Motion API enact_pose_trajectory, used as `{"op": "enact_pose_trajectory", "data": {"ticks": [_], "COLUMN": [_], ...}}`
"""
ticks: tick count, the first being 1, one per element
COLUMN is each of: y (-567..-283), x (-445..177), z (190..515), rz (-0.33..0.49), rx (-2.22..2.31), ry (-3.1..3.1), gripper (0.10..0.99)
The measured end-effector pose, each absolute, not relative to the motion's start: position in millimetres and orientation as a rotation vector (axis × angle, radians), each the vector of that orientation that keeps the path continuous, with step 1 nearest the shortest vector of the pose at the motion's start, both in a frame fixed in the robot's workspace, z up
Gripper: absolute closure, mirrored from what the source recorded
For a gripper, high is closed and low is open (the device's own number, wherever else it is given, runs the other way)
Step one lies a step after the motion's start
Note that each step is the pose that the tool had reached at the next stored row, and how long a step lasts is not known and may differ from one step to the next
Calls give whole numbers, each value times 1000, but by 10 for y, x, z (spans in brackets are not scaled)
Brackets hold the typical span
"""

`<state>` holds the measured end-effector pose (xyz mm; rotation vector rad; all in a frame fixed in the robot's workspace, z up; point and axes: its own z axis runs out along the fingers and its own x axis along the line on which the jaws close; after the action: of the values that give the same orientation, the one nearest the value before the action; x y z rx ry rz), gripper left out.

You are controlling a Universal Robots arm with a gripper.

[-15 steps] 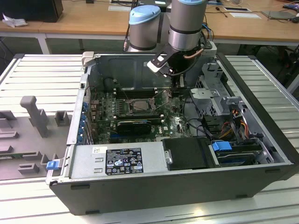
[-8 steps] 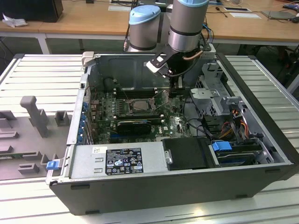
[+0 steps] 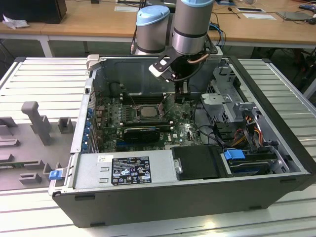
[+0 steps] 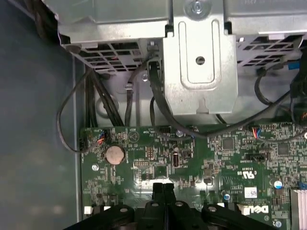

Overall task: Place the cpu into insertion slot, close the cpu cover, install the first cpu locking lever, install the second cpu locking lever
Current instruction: 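Close the cpu cover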

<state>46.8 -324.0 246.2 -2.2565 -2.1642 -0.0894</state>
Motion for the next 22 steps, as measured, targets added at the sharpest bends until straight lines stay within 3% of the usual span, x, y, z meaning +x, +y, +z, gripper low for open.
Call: {"op": "enact_pose_trajectory", "data": {"ticks": [22], "y": [-3240], "x": [-90], "z": [2457], "rz": [-90], "rx": [-2256], "ry": [-2165], "gripper": [980]}}
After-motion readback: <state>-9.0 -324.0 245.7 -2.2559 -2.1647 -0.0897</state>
